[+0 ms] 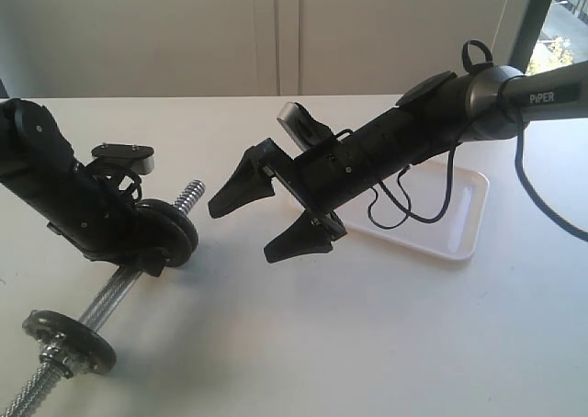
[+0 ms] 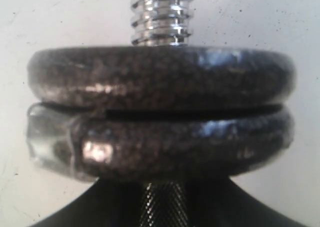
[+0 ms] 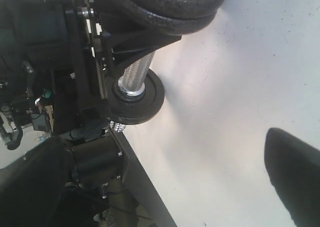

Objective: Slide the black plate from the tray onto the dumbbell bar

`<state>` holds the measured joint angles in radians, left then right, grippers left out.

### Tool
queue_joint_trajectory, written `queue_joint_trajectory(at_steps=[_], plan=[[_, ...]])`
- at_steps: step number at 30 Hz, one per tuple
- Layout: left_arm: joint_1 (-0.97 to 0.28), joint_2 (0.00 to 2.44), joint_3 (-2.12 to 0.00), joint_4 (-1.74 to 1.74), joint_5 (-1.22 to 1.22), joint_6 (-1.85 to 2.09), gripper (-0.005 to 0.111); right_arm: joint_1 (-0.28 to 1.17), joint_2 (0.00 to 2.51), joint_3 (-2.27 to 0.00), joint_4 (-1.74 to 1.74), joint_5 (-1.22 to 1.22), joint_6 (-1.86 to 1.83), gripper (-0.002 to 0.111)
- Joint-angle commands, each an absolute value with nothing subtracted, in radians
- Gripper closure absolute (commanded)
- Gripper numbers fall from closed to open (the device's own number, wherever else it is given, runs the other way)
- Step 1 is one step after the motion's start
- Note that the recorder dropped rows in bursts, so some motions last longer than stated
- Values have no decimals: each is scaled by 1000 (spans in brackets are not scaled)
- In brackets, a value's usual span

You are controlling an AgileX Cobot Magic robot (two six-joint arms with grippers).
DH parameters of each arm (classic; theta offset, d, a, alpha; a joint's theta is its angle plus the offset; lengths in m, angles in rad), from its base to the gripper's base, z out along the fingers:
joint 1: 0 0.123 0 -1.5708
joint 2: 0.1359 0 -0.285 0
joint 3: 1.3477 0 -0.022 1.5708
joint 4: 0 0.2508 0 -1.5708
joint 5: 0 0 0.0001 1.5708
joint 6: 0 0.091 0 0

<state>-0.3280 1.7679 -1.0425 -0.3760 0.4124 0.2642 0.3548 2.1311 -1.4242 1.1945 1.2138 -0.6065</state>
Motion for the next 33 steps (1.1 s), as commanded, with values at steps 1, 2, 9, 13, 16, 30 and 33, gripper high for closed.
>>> queue_joint_trajectory(at_steps=[1,2,9,13,16,30,33], plan=[[-331,1746,-1059,-444,404,257,107,347,2121,-1430,1193,1221,-607,3],[-331,1753,-1059,-446,410,257,107,347,2121,-1430,1193,1221,-607,3],[-331,1786,-1059,-461,423,257,107,347,2121,-1430,1193,1221,-607,3],[-331,1788,-1059,-463,423,257,107,347,2121,-1430,1193,1221,-607,3],[-331,1787,-1059,-463,425,257,100,347,2121,-1430,1193,1221,-607,3],[-317,1745,-1059,-403,504,257,37,347,2121,-1430,1193,1221,-607,3],[-284,1720,-1059,-400,543,238,37,347,2121,-1430,1195,1221,-608,3]])
